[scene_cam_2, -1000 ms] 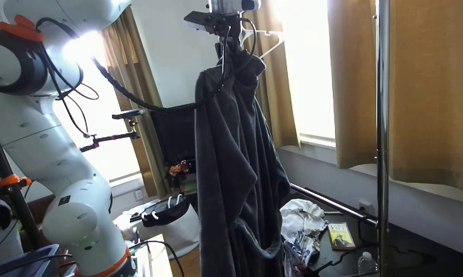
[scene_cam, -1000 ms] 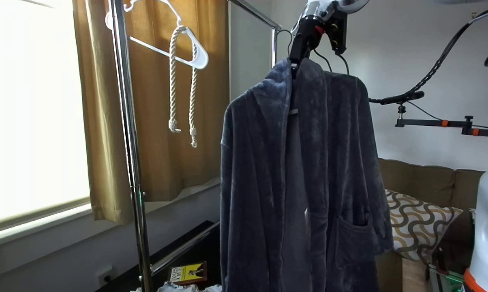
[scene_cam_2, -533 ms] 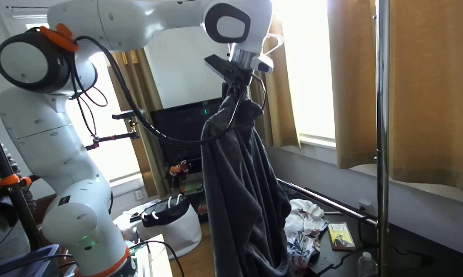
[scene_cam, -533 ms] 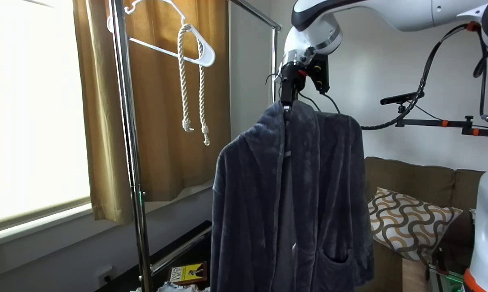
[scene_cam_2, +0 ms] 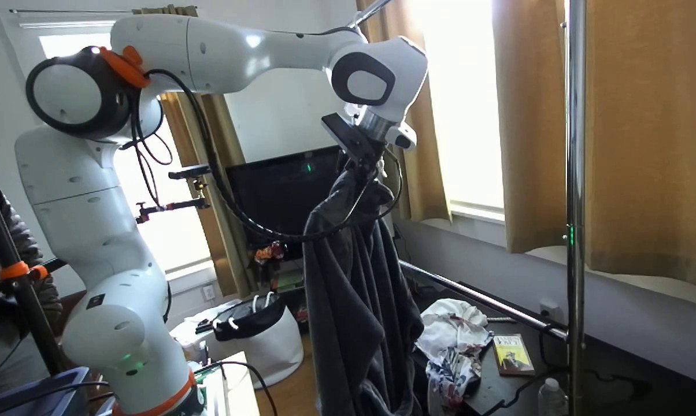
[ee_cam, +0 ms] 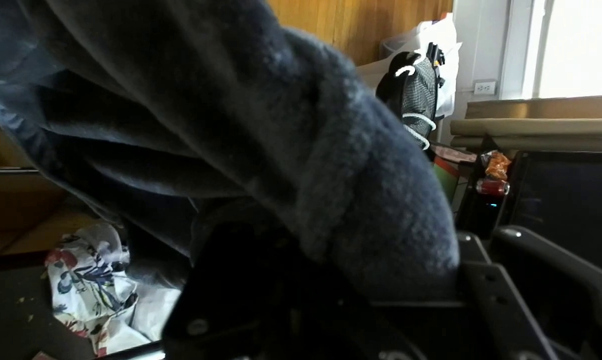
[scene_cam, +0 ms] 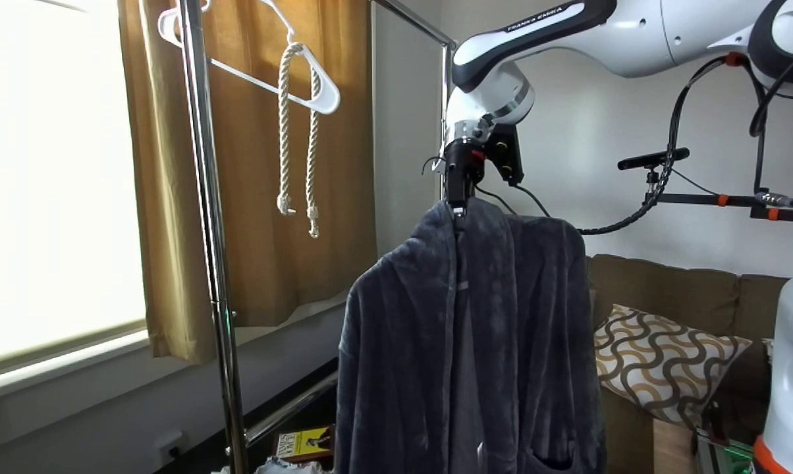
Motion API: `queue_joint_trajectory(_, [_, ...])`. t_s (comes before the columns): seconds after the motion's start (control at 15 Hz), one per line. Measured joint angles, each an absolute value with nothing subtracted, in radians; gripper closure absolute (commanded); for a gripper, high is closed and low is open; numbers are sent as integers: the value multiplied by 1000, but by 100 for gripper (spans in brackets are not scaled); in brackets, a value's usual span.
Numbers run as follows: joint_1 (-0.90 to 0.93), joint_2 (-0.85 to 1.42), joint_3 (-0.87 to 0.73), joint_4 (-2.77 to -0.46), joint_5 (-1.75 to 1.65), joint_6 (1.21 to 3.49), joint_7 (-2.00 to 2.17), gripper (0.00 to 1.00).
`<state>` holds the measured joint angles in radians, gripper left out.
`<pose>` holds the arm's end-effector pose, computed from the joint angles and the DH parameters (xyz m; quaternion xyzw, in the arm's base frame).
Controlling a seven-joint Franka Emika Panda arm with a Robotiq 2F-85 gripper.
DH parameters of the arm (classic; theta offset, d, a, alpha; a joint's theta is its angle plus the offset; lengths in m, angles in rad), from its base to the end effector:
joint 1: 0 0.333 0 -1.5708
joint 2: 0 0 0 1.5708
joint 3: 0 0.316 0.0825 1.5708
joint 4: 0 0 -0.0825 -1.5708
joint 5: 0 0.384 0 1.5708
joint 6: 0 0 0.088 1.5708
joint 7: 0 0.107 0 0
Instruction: Move the hanger with the rob to the bottom rod
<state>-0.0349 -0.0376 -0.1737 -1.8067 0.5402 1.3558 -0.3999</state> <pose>0.5064 -0.0437 0.5411 -0.9377 -0.0928 0.1081 0.3168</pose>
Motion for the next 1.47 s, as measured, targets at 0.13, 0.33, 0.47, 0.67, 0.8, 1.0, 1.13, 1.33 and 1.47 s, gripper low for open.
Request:
queue_joint_trajectory(0.13, [-41,-20,-165,-1808,535,1356,-399,100])
queue_joint_trajectory(0.33, [-51,72,-158,-1818,546,1365,-431,100])
queue_joint_trajectory(0.47, [-63,165,-152,-1821,546,1417,-497,100])
queue_joint_trajectory(0.67, [-92,304,-126,-1814,546,1488,-651,100])
queue_joint_trajectory(0.8, [-113,369,-105,-1814,546,1505,-730,100])
queue_joint_trajectory(1.0, [-132,420,-83,-1814,543,1511,-772,100])
queue_joint_trajectory(1.13, [-135,429,-79,-1813,542,1517,-772,100])
queue_joint_trajectory(1.33, [-137,440,-71,-1819,550,1590,-765,100])
queue_joint_trajectory(1.47, [-139,467,-67,-1826,572,1706,-732,100])
